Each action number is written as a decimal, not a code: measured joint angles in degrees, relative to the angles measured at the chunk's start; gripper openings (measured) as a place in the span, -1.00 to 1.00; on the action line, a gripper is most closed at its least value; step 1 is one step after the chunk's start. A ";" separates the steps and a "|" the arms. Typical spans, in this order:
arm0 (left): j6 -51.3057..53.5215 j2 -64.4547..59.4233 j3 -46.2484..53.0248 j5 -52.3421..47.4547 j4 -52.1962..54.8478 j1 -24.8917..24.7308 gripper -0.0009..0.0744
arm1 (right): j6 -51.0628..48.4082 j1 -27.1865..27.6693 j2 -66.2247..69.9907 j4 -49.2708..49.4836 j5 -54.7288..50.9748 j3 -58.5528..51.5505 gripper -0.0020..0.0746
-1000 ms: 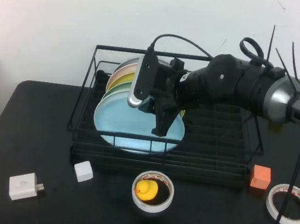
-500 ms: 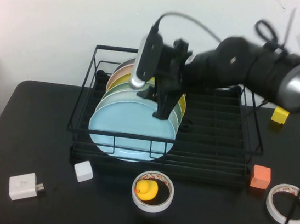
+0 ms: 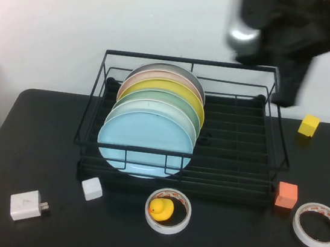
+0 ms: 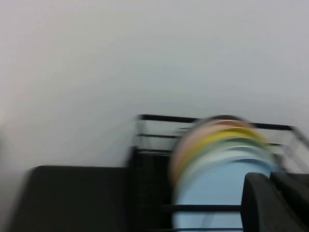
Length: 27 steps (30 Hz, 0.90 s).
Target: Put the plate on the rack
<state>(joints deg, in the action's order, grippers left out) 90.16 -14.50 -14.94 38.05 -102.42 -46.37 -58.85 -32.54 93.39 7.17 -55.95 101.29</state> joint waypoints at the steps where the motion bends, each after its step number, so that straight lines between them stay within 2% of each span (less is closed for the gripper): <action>1: -0.23 0.00 0.00 -3.05 0.00 0.00 -0.98 | 3.26 0.00 -1.56 -2.97 -2.27 0.00 -0.92; 6: -5.97 0.00 0.46 -14.46 0.46 0.00 -0.98 | 16.56 0.00 -7.26 -12.44 -13.84 0.09 -0.93; 12: -8.66 0.00 1.26 -21.17 0.82 0.00 -0.98 | 23.19 0.03 -15.04 -13.65 -14.61 -5.71 -0.93; 18: -8.56 0.00 1.82 -22.55 1.08 0.00 -0.98 | 27.82 0.03 -26.06 -13.54 -13.97 -20.19 -0.93; 27: -8.28 0.00 2.30 -22.95 1.35 0.00 -0.98 | 33.11 0.03 -47.72 -11.10 -1.75 -47.39 -0.93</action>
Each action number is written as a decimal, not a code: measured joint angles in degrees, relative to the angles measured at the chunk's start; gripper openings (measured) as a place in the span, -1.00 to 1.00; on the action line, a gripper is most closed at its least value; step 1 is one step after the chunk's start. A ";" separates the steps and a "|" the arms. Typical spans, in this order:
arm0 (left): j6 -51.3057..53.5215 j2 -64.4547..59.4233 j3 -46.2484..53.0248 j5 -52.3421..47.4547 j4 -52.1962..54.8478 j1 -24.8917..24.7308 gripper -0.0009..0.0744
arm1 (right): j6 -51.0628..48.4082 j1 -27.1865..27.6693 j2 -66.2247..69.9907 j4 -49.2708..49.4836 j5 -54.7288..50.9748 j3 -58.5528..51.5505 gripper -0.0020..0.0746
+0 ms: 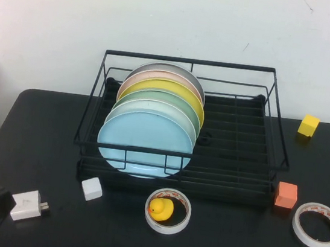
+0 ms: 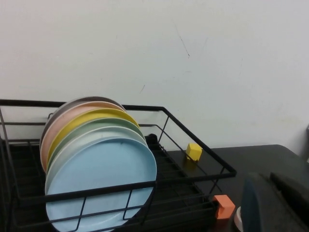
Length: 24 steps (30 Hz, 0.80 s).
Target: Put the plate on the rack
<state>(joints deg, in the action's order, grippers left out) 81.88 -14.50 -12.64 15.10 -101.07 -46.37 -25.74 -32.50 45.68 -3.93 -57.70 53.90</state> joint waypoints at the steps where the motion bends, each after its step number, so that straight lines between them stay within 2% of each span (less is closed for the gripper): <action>1: 0.33 0.00 0.02 0.00 0.00 0.00 -0.98 | 0.63 0.00 -2.74 1.09 1.81 -3.37 -0.93; 8: 1.40 0.00 0.02 3.97 0.00 0.00 -0.98 | 2.23 0.00 -20.45 5.28 13.12 -24.89 -0.93; 11: 1.62 0.00 0.11 7.43 0.00 0.00 -0.98 | 4.25 0.00 -25.35 5.41 16.04 -30.56 -0.93; 16: 1.62 0.00 0.11 12.31 -0.22 0.00 -0.98 | 7.72 0.00 -29.10 5.51 18.45 -33.77 -0.93; 24: 1.62 0.00 0.11 12.25 -0.46 0.00 -0.98 | 8.11 0.00 -29.34 5.62 19.32 -33.77 -0.94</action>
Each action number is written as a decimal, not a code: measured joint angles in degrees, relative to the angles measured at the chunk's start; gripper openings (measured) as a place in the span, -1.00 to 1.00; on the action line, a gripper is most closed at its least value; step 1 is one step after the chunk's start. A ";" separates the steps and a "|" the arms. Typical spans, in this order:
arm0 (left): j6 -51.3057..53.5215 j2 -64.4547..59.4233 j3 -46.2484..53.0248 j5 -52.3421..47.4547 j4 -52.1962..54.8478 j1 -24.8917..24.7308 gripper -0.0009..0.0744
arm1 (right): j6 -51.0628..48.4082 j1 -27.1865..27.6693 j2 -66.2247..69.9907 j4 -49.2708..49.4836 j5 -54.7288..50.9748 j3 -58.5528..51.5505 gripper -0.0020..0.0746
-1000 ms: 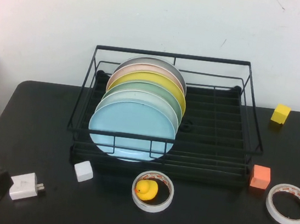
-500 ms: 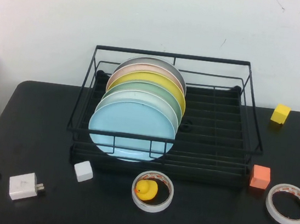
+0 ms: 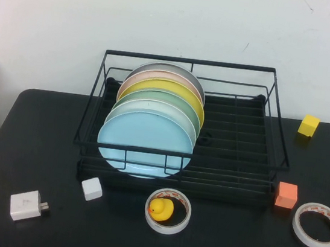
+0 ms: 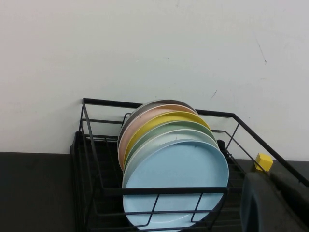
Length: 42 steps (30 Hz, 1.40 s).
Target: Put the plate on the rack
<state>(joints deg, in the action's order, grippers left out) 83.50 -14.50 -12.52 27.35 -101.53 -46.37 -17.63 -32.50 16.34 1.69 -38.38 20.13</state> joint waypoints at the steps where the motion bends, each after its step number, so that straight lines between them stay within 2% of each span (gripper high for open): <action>1: 0.00 0.00 0.00 0.02 -0.09 0.00 -0.98 | 0.00 0.00 0.00 0.00 0.11 0.00 -0.94; 16: 0.00 1.05 0.00 -0.14 -0.09 1.06 -0.98 | 0.00 0.00 0.00 0.07 0.09 0.00 -0.94; 19: 0.68 3.28 0.00 -0.45 -0.09 6.22 -0.98 | 0.00 0.00 0.00 0.07 0.13 0.00 -0.94; 22: 4.29 5.24 0.67 -1.58 -0.09 13.45 -0.98 | 0.00 0.00 0.00 0.07 0.13 0.00 -0.95; 27: 8.23 7.31 3.23 -10.58 0.02 25.70 -0.98 | 0.00 0.00 0.00 0.07 0.13 0.00 -0.95; 32: 11.08 7.45 4.68 -16.14 0.60 32.18 -0.98 | 0.00 0.00 0.00 0.07 0.13 0.00 -0.95; 37: 10.49 7.45 6.35 -16.51 1.19 34.47 -0.98 | 0.00 0.00 0.00 0.07 0.13 0.00 -0.95; 39: 3.10 8.09 6.78 -17.06 8.38 34.58 -0.98 | 0.00 0.00 0.00 0.07 0.13 0.00 -0.95; 40: -1.97 8.72 6.88 -17.45 16.12 34.86 -0.98 | 0.00 0.00 0.00 0.07 0.13 0.00 -0.95; 42: -19.85 9.83 7.02 -19.26 36.46 35.41 -0.98 | 0.00 0.00 0.00 0.07 0.13 0.00 -0.95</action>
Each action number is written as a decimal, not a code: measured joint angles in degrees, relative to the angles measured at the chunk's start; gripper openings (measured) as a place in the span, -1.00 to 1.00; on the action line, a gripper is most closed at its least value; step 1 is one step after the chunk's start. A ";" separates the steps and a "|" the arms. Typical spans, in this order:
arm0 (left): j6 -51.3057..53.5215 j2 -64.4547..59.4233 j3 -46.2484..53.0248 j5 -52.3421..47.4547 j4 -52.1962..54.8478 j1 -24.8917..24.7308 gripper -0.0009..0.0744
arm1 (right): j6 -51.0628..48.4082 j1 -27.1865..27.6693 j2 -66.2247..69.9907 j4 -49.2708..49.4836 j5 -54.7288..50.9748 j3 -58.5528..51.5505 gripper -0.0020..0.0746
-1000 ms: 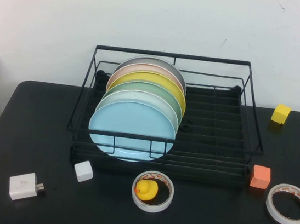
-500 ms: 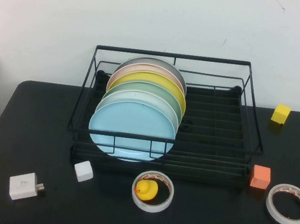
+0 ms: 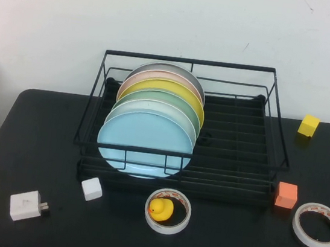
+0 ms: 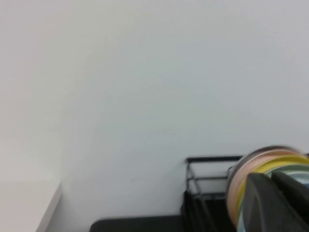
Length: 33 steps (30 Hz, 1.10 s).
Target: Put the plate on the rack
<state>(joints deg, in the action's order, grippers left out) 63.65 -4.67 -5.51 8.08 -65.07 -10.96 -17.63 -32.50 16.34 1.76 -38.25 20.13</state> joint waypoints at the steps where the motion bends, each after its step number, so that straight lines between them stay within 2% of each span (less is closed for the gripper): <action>1: -10.61 0.42 0.30 -0.84 8.89 0.31 -0.98 | 0.00 0.00 0.00 0.00 0.00 0.00 -0.95; 3: -31.21 1.21 0.79 -3.30 29.60 1.21 -0.98 | 0.00 0.00 0.00 0.00 0.00 0.00 -0.95; 6: -54.32 1.91 1.61 -11.03 50.63 2.86 -0.98 | 0.00 0.00 0.00 0.00 0.00 0.00 -0.95; 9: -71.17 2.90 1.98 -25.28 61.87 3.86 -0.98 | 0.00 0.00 0.00 0.00 0.00 0.00 -0.95; 11: -77.52 3.83 2.89 -30.31 65.59 4.15 -0.98 | 0.00 0.00 0.00 0.00 0.00 0.00 -0.95; 13: -79.70 4.77 4.87 -29.90 67.38 4.23 -0.98 | 0.00 0.00 0.00 0.00 0.00 0.00 -0.95; 16: -80.97 5.22 6.61 -24.22 68.05 4.23 -0.98 | 0.00 0.00 0.00 0.00 0.00 0.00 -0.95; 33: -80.39 5.35 6.55 -26.10 61.01 4.65 -0.98 | 0.00 0.00 0.00 0.00 0.00 0.00 -0.95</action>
<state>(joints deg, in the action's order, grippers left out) -16.74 0.68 1.04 -18.02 -4.06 -6.31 -17.63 -32.50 16.34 1.76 -38.25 20.13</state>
